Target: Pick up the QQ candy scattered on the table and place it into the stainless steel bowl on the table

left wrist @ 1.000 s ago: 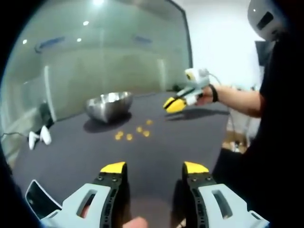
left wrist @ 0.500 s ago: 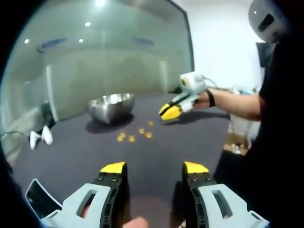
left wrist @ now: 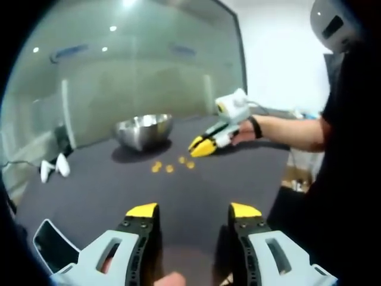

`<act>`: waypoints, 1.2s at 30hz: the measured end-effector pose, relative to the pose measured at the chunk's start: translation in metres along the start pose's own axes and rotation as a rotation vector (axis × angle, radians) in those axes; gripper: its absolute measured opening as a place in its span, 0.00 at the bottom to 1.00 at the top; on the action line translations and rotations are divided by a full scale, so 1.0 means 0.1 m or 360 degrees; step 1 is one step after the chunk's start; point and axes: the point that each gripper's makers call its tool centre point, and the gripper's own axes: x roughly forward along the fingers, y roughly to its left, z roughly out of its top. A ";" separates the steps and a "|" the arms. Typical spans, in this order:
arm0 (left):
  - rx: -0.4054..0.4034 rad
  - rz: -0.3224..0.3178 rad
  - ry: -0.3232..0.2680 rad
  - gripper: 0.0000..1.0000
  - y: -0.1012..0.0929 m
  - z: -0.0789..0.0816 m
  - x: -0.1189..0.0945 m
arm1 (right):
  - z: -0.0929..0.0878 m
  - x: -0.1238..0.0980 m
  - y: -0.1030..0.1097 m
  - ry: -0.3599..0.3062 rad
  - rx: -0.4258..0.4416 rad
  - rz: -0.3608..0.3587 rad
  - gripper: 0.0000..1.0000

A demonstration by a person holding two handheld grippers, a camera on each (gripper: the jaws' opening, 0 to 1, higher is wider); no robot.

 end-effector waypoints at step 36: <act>-0.0001 0.0007 0.0025 0.46 0.01 -0.01 0.05 | 1.12 -0.25 -0.43 -0.0473 -0.0112 -0.0273 0.09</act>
